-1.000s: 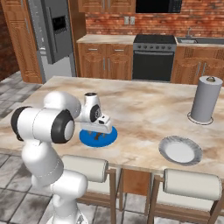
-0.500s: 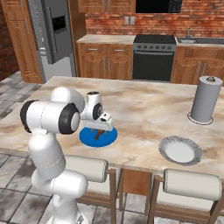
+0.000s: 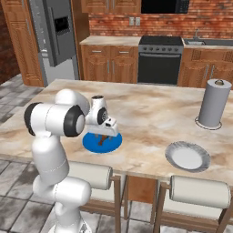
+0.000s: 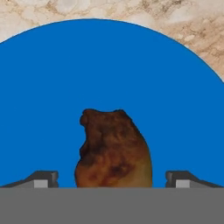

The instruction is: Transport the chicken drumstick and lemon to the fridge. Place the chicken drumstick on the rack containing meat and place the lemon on the rack containing the vegetable, ensuring meats and vegetables are on different racks.

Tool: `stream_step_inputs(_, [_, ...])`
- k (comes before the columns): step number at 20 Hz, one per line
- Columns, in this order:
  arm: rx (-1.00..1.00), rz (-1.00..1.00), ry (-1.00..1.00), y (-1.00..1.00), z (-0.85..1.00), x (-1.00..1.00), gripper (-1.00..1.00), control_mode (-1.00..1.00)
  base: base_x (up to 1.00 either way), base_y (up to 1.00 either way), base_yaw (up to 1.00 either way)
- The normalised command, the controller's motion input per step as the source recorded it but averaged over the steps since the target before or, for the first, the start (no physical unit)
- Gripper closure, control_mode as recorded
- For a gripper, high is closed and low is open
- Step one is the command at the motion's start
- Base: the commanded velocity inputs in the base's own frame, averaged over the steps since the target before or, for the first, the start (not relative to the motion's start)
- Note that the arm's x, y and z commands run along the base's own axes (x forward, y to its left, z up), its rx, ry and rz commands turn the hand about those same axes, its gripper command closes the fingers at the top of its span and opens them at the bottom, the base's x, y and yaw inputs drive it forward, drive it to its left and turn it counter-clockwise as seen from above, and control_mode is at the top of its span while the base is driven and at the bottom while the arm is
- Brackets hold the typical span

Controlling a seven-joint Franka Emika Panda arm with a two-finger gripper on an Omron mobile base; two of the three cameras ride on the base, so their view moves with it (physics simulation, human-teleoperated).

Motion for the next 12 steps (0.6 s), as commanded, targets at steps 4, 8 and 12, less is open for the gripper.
stream_step_inputs(4, [0.00,0.00,0.00,0.00,-0.19,-0.12,1.00,-1.00,0.00,0.00,0.00])
stream_step_inputs(8, [0.00,-0.02,0.00,0.00,-0.13,-0.15,1.00,-1.00,0.00,0.00,0.00])
stream_step_inputs(12, [0.00,-0.03,0.00,0.00,-0.18,-0.12,1.00,-1.00,0.00,0.00,0.00])
